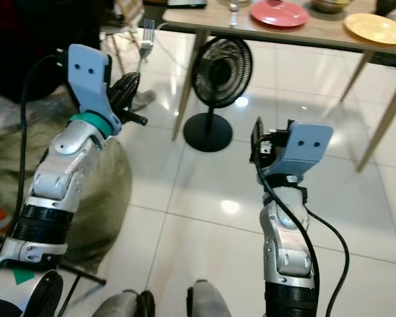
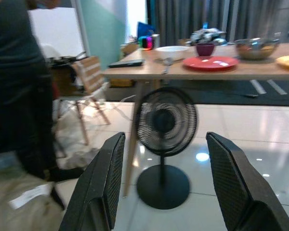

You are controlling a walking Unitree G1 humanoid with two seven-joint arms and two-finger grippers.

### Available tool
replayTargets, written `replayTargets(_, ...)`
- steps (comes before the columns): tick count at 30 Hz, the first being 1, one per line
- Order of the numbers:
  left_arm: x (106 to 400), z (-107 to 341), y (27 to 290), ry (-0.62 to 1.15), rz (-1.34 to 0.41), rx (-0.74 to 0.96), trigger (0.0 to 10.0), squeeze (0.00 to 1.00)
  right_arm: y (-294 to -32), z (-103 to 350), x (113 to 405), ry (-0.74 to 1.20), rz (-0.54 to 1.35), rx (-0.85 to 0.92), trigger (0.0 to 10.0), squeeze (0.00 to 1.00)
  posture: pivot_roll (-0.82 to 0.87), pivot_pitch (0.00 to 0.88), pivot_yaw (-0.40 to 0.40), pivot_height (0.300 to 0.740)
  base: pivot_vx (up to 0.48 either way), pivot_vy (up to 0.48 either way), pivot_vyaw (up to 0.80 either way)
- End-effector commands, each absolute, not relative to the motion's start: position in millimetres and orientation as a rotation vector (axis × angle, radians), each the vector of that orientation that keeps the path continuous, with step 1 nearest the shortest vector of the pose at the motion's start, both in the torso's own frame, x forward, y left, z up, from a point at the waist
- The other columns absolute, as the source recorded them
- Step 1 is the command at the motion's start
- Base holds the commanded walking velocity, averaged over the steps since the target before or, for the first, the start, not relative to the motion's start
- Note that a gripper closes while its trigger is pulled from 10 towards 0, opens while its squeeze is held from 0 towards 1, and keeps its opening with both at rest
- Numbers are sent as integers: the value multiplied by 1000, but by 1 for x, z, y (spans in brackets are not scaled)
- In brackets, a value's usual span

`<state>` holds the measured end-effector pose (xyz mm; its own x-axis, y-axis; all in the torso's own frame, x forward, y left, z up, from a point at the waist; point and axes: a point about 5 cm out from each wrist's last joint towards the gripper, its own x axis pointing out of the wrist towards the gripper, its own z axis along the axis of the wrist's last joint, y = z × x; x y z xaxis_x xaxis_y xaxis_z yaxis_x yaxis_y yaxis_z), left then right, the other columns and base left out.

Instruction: Setting the table

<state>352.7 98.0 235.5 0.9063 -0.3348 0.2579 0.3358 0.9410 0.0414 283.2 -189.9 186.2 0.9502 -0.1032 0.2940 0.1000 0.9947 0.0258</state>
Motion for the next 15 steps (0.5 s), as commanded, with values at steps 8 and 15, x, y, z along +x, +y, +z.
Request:
replayTargets(8,353,230,93,-251,-358,-3,10000,0,-194,183,281,-288,-119,12,10000,0,-131,0,114,740,-332,0,0)
replayTargets(15,354,230,93,-251,-360,-4,10000,0,-195,184,281,-290,-119,10,10000,0,-135,0,114,740,-331,0,0)
